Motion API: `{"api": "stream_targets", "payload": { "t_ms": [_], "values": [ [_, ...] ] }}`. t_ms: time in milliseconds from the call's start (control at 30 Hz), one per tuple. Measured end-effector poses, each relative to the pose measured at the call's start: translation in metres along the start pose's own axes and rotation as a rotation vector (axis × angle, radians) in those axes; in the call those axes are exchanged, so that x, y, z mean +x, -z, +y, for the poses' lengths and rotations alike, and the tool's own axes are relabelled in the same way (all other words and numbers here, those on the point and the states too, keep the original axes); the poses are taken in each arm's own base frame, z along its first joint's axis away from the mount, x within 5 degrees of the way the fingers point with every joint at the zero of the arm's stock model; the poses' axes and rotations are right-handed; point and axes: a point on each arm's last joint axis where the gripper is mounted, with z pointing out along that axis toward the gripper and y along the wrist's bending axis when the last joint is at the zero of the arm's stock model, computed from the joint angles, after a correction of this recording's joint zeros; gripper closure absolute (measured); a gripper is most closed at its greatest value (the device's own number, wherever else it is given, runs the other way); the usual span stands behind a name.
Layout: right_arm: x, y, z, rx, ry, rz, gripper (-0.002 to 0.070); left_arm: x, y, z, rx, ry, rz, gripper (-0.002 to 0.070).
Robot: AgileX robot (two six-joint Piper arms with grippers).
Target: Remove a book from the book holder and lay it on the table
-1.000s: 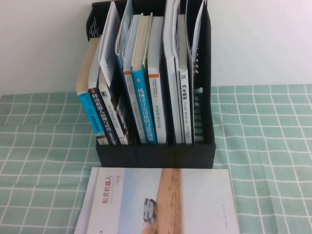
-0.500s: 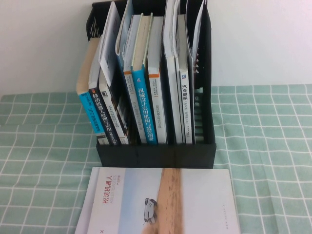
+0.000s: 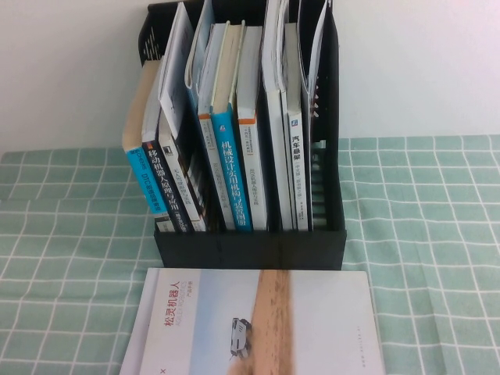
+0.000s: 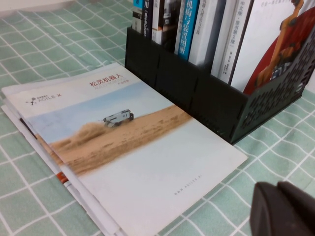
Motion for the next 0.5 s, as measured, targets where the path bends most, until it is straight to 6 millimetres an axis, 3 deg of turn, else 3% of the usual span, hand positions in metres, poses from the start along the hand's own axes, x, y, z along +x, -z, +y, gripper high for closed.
{"api": "stream_targets", "payload": {
  "t_ms": [133, 333, 500],
  "values": [
    [-0.001, 0.000, -0.002, 0.020, 0.004, -0.015, 0.0678, 0.000, 0.000, 0.000, -0.001, -0.001, 0.000, 0.0678],
    [0.006, -0.005, -0.022, 0.315, 0.070, -0.174, 0.0678, 0.000, 0.000, 0.000, -0.001, -0.001, 0.000, 0.0678],
    [0.035, -0.014, -0.034, 0.566, 0.007, -0.141, 0.0678, 0.000, 0.000, 0.000, -0.001, -0.002, 0.000, 0.0678]
  ]
}}
